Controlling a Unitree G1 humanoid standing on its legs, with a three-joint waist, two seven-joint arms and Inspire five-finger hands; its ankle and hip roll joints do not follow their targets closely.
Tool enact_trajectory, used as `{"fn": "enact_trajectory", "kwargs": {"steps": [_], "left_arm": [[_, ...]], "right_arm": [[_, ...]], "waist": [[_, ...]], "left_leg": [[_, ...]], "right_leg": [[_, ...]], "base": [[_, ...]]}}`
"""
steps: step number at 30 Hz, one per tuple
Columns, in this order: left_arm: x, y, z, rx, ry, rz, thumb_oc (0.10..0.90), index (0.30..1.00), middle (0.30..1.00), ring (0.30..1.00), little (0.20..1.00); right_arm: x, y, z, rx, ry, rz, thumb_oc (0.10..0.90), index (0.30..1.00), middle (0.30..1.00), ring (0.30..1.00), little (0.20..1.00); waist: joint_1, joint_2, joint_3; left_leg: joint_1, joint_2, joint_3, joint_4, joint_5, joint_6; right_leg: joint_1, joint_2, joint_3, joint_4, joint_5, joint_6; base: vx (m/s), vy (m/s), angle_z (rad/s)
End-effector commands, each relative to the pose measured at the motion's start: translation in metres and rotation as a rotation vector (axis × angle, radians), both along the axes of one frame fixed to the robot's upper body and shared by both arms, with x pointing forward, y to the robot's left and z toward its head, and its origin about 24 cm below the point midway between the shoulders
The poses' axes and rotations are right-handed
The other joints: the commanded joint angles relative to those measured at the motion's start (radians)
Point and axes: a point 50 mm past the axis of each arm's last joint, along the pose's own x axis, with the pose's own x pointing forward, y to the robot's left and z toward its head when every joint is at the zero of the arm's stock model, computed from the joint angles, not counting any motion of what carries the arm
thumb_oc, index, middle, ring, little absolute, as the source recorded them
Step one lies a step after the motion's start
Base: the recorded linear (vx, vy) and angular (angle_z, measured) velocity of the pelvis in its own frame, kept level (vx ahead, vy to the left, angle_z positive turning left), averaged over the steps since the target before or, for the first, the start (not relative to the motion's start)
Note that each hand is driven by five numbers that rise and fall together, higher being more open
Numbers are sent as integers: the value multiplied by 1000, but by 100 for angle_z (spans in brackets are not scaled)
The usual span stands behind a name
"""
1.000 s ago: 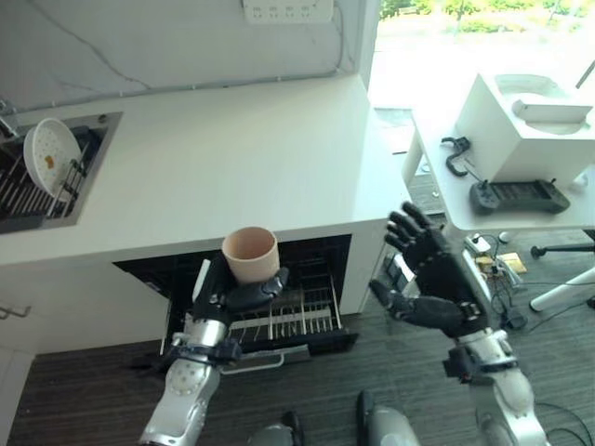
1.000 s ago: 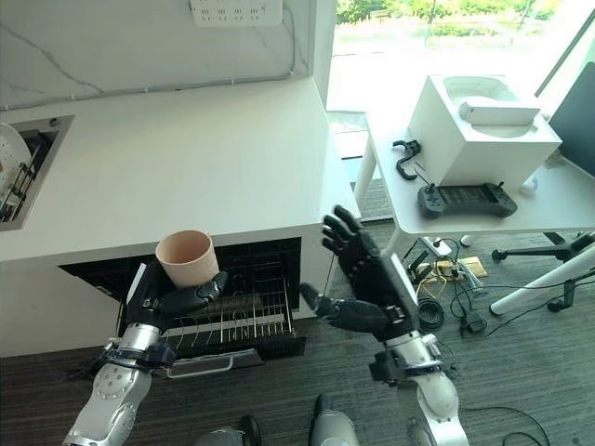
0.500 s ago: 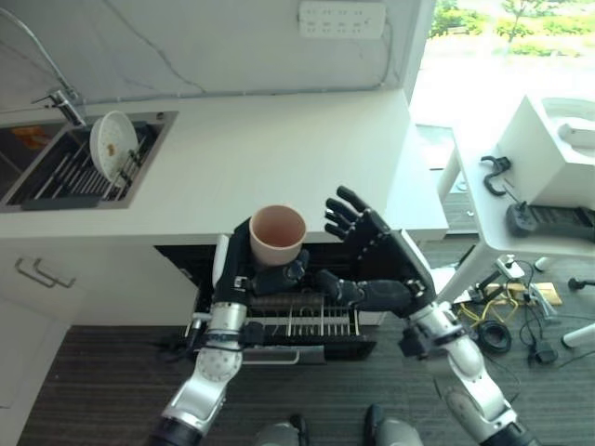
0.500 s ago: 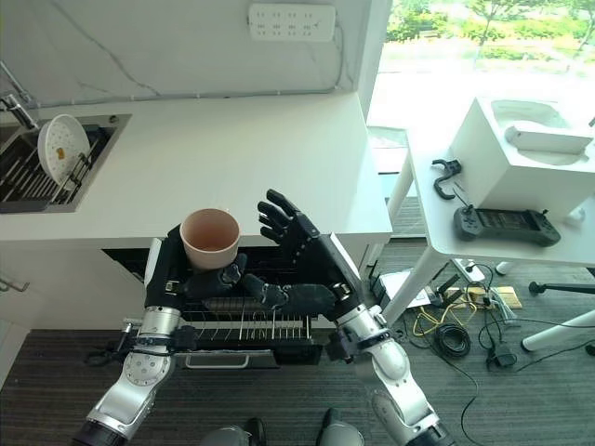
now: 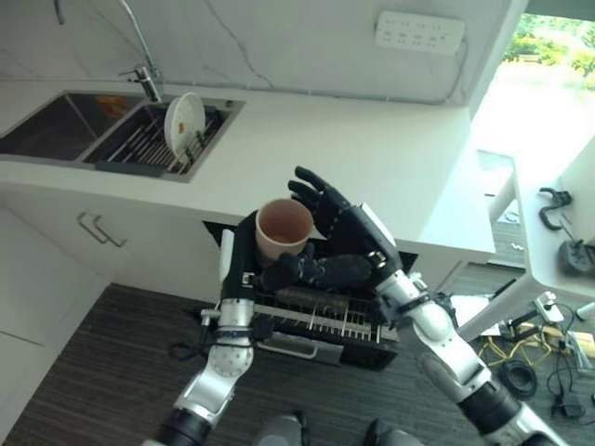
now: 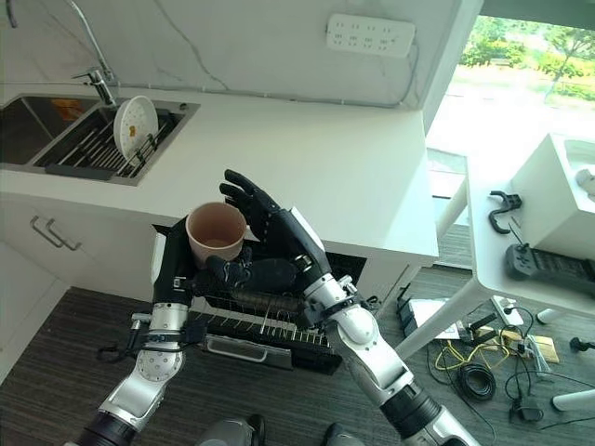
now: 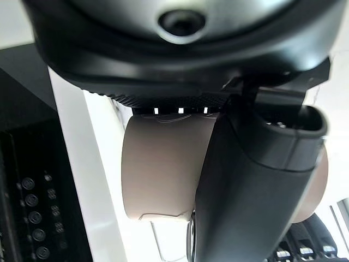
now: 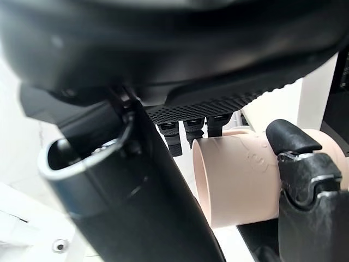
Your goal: Place the dishes in the dishwasher.
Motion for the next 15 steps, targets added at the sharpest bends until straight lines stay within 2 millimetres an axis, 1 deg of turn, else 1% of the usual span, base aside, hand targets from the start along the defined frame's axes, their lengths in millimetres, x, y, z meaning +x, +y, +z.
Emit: {"fn": "enact_trajectory", "kwargs": {"steps": [1, 5, 7, 15], "left_arm": [[5, -25, 48, -32, -275, -145, 400, 300, 300, 300, 300], [5, -28, 48, -21, -279, -152, 400, 300, 300, 300, 300], [5, -29, 48, -7, -281, -160, 400, 300, 300, 300, 300], [6, -34, 49, 26, -289, -180, 400, 300, 300, 300, 300]], "right_arm": [[3, 26, 38, 80, -157, 64, 800, 900, 900, 900, 900], [6, 34, 39, 52, -157, 75, 800, 900, 900, 900, 900], [10, 41, 39, 3, -169, 64, 800, 900, 900, 900, 900], [16, 52, 32, -74, -142, 68, 800, 900, 900, 900, 900]], "waist": [[17, -32, -61], [31, -33, -58], [44, -34, -58], [59, -34, -56]], "left_leg": [[16, 26, 9, 6, -76, -33], [13, 24, -1, 6, -73, -33], [13, 20, -10, 6, -71, -32], [13, 16, -20, 6, -69, -31]], "right_leg": [[72, -31, -10, 9, -127, 50], [76, -31, -16, 9, -128, 47], [82, -31, -23, 9, -129, 46], [88, -32, -31, 9, -128, 46]], "base": [[10, -8, 8], [2, -8, 10], [8, -16, 9], [2, 0, 2]]}}
